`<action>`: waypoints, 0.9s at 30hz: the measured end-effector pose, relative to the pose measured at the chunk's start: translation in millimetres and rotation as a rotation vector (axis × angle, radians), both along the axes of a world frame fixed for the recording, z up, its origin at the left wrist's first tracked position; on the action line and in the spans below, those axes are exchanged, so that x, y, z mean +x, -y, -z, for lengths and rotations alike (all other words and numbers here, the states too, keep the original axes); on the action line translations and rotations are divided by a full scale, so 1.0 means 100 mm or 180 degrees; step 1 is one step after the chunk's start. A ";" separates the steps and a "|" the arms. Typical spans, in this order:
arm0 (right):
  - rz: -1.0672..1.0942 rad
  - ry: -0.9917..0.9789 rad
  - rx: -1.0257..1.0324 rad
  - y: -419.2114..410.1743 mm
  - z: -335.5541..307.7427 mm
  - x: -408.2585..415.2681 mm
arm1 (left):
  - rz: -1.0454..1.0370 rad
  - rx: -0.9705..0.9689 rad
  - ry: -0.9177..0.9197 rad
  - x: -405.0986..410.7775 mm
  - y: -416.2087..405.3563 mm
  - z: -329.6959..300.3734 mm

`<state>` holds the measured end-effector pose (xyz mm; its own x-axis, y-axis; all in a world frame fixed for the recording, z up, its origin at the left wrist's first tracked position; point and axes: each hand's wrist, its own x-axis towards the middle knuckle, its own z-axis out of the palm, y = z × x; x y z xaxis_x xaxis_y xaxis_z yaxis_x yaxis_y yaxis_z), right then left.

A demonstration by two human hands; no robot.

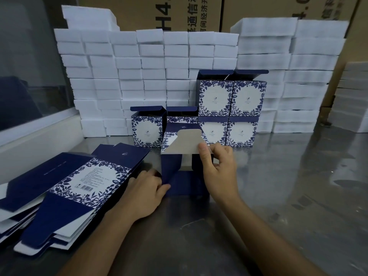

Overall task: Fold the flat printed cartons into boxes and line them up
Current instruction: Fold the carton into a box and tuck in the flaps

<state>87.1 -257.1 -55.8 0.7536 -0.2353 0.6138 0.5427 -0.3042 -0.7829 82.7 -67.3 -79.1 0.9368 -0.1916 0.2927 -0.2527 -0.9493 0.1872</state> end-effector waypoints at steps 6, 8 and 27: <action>-0.0068 -0.0074 -0.0009 0.01 0.01 0.00 | 0.0031 -0.0019 -0.0064 0.02 -0.01 0.01; -0.0065 -0.0018 -0.0032 0.01 0.02 -0.01 | 0.0086 -0.0237 -0.0001 0.00 0.00 0.03; 0.0595 0.0909 -0.1304 0.03 0.10 0.03 | 0.0278 -0.2132 0.1731 -0.12 0.25 -0.15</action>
